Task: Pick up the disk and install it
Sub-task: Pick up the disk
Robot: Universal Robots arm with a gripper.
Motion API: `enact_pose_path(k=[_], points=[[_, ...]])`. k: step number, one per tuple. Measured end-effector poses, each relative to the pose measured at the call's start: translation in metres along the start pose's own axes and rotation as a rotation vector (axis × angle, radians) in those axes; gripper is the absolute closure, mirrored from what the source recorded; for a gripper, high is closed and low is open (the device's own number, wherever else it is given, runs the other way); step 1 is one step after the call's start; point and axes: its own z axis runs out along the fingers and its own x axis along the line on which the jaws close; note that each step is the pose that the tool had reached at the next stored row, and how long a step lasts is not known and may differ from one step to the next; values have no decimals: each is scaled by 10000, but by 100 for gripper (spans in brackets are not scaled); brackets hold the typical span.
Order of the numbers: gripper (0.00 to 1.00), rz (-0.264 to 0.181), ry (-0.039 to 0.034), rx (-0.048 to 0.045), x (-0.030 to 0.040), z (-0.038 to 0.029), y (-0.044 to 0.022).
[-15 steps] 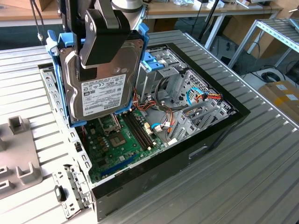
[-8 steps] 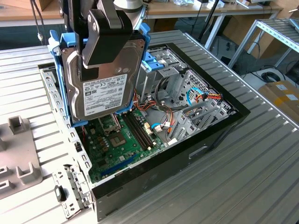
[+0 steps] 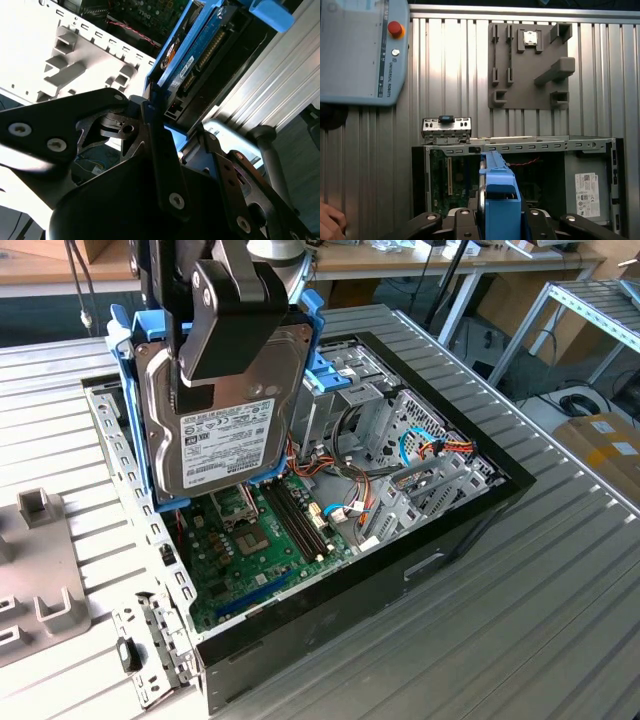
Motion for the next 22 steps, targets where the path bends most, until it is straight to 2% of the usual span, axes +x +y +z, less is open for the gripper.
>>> enact_pose_path(k=[4,6,22], points=[[63,0,1,0,1,0,-8],[63,1,7,0,14,0,-41],[63,0,11,0,40,-1,-53]])
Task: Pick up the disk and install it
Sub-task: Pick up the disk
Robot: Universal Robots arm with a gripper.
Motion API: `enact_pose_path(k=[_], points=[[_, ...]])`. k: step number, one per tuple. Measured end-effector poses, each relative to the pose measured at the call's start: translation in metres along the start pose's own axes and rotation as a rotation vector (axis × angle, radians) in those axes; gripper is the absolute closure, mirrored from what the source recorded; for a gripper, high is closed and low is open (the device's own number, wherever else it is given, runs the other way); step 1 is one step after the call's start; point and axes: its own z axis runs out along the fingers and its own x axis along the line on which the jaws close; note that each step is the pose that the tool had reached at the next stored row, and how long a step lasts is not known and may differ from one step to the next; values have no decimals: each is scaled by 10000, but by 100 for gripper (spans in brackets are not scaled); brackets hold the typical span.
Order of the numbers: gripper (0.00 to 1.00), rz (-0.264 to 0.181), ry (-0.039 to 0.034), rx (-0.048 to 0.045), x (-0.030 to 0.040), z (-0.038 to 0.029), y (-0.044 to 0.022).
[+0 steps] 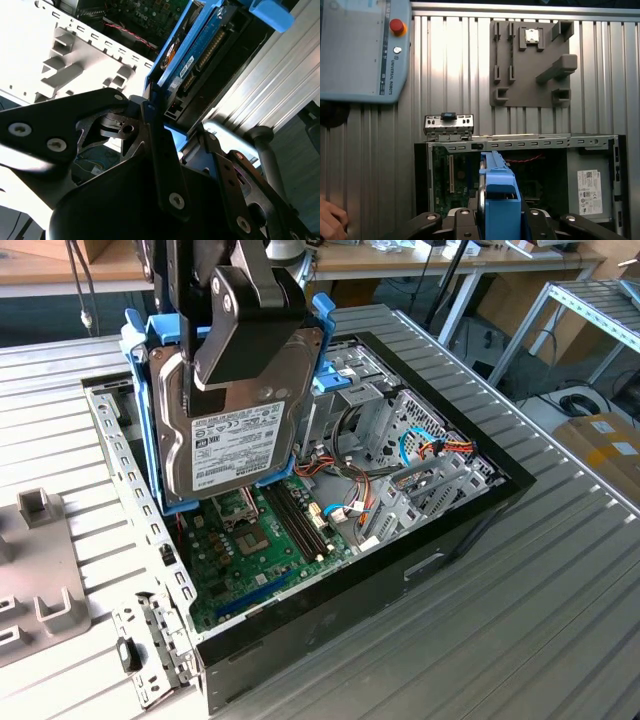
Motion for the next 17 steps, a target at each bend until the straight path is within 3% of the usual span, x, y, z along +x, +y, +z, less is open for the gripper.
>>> enact_pose_path(k=[17], points=[[63,0,9,0,12,-2,-69]])
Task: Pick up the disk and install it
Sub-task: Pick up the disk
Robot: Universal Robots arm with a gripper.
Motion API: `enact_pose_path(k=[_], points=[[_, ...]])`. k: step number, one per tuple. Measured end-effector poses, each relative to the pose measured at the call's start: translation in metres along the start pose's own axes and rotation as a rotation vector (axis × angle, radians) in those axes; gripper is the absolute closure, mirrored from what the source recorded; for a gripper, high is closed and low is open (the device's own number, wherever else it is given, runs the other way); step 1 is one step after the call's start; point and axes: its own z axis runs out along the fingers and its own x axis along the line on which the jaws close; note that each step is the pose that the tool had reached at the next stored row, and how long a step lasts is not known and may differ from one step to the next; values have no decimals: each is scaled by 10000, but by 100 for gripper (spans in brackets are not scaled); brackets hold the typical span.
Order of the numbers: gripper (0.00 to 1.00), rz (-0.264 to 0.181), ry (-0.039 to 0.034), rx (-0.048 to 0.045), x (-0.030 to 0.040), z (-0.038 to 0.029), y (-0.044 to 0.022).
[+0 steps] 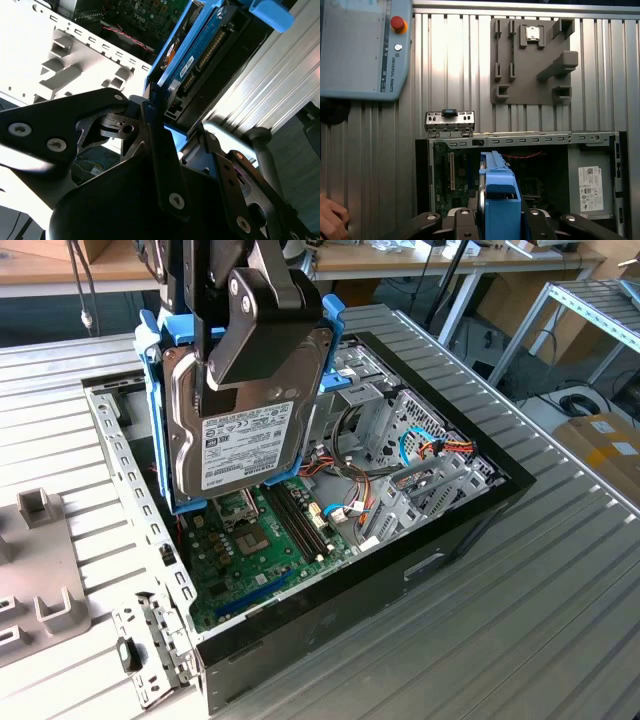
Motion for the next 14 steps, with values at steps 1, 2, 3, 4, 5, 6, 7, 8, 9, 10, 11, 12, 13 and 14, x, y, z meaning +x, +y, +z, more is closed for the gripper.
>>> enact_pose_path(k=[1,2,3,4,5,6,7,8,9,10,11,12,13,14], points=[[63,0,1,0,0,0,-4],[63,1,2,0,0,0,-9],[63,0,3,0,0,0,-13],[63,0,4,0,0,0,-19],[63,0,5,1,1,0,-25],[63,0,6,1,0,0,-29],[63,1,9,0,0,-1,-35],[63,1,10,0,0,0,-40],[63,1,11,0,0,0,-44],[63,1,12,1,1,0,-49],[63,1,14,1,0,0,-53],[63,1,16,0,0,-1,-58],[63,1,18,1,0,0,-63],[63,1,20,0,0,-1,-66]])
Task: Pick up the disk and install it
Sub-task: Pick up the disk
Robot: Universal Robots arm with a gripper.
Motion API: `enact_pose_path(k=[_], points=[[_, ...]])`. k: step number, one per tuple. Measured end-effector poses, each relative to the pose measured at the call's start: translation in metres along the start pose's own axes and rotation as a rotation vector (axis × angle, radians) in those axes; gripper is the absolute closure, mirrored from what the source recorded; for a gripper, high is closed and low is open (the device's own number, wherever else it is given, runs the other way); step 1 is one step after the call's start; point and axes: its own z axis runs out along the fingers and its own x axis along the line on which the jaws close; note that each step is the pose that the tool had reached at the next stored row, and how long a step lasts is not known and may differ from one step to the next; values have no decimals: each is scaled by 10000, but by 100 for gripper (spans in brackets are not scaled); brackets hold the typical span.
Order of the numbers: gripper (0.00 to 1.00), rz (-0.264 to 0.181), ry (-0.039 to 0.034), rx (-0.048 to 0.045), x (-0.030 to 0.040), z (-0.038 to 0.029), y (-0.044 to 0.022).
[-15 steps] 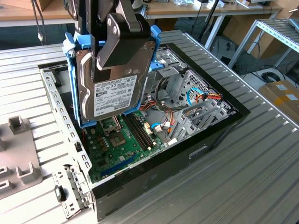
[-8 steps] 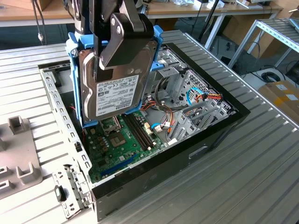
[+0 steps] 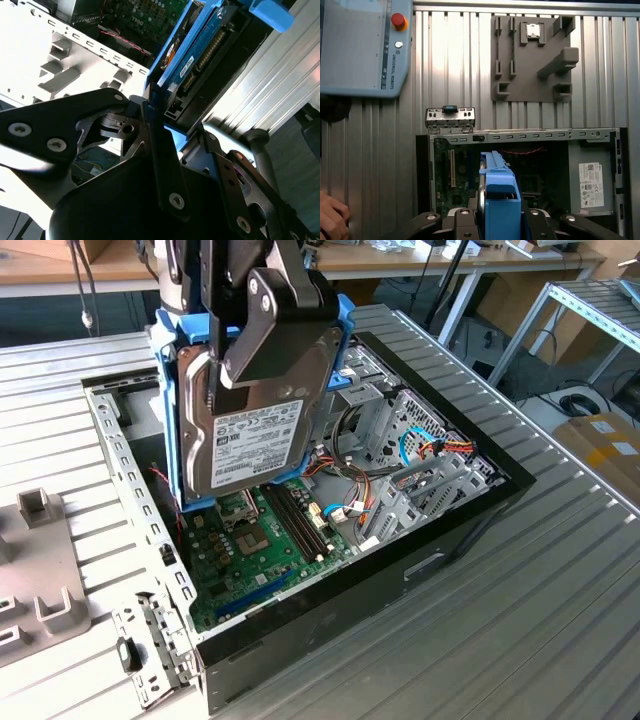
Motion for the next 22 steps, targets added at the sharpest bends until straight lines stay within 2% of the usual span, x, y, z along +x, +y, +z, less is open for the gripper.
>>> enact_pose_path(k=[22], points=[[63,1,42,1,1,0,-91]])
